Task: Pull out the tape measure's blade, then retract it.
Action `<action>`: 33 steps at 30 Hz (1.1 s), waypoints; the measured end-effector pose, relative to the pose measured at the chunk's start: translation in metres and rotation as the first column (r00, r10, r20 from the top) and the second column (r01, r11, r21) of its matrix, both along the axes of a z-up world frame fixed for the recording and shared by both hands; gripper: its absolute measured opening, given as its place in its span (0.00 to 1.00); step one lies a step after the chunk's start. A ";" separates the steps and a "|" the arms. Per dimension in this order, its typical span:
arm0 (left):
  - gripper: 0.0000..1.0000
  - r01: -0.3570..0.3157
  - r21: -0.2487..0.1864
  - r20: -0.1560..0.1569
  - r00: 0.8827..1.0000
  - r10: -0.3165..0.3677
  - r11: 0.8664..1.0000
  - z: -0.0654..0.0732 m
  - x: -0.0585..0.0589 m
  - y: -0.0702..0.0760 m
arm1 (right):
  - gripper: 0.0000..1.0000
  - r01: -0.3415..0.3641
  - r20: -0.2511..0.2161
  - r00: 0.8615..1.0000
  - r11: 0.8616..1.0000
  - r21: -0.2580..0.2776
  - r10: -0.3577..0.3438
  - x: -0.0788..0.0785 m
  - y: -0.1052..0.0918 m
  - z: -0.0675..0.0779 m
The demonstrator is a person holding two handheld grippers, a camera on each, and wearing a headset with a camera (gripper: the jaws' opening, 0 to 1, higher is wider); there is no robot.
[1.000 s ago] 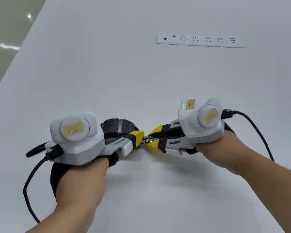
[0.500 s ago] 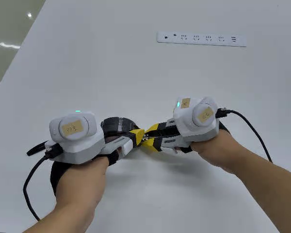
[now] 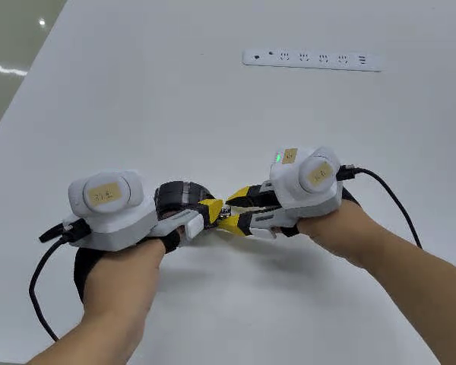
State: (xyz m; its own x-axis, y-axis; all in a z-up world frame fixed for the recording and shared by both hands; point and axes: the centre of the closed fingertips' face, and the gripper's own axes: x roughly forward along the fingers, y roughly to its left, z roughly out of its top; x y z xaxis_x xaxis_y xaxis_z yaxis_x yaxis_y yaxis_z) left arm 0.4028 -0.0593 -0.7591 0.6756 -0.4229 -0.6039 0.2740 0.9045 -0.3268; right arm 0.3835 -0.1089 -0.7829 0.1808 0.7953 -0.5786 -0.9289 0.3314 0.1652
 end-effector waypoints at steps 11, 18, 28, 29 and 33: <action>0.74 0.053 0.011 0.030 0.998 -0.054 0.999 0.010 -0.010 0.012 | 0.35 0.057 -0.003 0.998 0.998 0.018 -0.057 -0.011 -0.014 0.011; 0.79 0.099 0.038 0.062 0.993 -0.102 0.994 0.020 -0.020 0.025 | 0.48 0.105 0.009 0.994 0.994 0.028 -0.105 -0.021 -0.028 0.022; 0.82 0.156 0.051 0.077 0.984 -0.160 0.986 0.030 -0.034 0.041 | 0.59 0.208 0.019 0.978 0.978 0.013 -0.208 -0.034 -0.059 0.031; 0.83 0.169 0.047 0.082 0.982 -0.172 0.985 0.031 -0.036 0.040 | 0.60 0.215 0.017 0.976 0.976 0.016 -0.215 -0.035 -0.062 0.032; 0.85 0.212 0.061 0.086 0.972 -0.217 0.975 0.034 -0.043 0.043 | 0.63 0.256 0.018 0.967 0.967 0.010 -0.256 -0.041 -0.074 0.036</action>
State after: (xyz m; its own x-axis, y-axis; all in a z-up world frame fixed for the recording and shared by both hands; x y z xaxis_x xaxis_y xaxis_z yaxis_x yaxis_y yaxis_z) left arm 0.3602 -0.0166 -0.7247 0.6260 -0.5338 -0.5686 0.4898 0.8364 -0.2460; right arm 0.3426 -0.1829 -0.7468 0.3898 0.7255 -0.5671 -0.8165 0.5571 0.1515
